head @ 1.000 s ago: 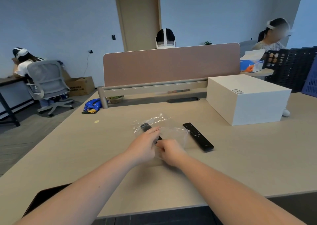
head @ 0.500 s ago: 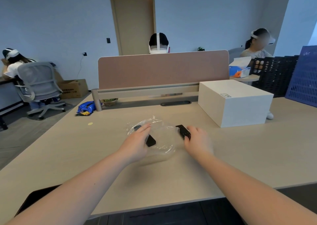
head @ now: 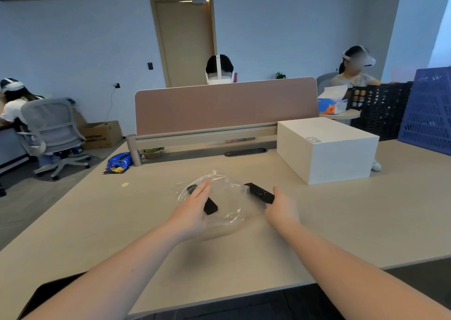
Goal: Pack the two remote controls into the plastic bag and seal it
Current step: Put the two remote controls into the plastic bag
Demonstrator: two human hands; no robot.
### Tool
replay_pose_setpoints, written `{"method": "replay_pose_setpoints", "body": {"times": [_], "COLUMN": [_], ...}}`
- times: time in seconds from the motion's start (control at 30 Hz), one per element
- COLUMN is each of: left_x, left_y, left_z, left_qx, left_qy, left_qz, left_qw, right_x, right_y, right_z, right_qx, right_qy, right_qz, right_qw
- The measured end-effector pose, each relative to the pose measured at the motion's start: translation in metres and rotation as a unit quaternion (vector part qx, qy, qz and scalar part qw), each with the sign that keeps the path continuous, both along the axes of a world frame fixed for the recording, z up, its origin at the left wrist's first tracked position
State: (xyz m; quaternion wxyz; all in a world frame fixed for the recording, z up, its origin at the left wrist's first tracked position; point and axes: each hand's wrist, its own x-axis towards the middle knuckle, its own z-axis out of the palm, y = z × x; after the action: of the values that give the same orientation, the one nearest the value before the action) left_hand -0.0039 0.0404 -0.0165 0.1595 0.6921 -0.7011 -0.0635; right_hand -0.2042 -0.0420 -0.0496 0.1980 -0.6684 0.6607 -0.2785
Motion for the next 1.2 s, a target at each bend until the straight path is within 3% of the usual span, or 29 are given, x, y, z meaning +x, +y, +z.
{"method": "replay_pose_setpoints", "body": {"times": [0.17,0.3,0.63,0.97,1.2], "left_x": [-0.005,-0.007,-0.008,-0.006,0.001], "left_y": [-0.005,-0.008,-0.006,0.002,0.003], "left_z": [0.003,0.006,0.016,0.01,0.007], "left_qx": [0.002,0.004,0.007,-0.023,-0.005], "left_qy": [0.011,0.031,0.058,0.027,0.004], "left_qz": [0.022,0.043,0.086,-0.012,-0.013], "left_qw": [1.0,0.999,0.995,0.999,1.0], "right_x": [-0.004,-0.007,-0.023,0.033,0.079], "right_y": [0.023,0.055,0.099,0.07,0.021], "right_z": [0.037,0.072,0.07,0.036,0.004], "right_qx": [-0.058,-0.095,-0.029,-0.075,-0.077], "right_qy": [-0.166,-0.202,-0.061,0.142,0.149], "right_qz": [0.022,0.083,0.169,0.153,0.156], "right_qw": [0.984,0.971,0.983,0.975,0.973]}}
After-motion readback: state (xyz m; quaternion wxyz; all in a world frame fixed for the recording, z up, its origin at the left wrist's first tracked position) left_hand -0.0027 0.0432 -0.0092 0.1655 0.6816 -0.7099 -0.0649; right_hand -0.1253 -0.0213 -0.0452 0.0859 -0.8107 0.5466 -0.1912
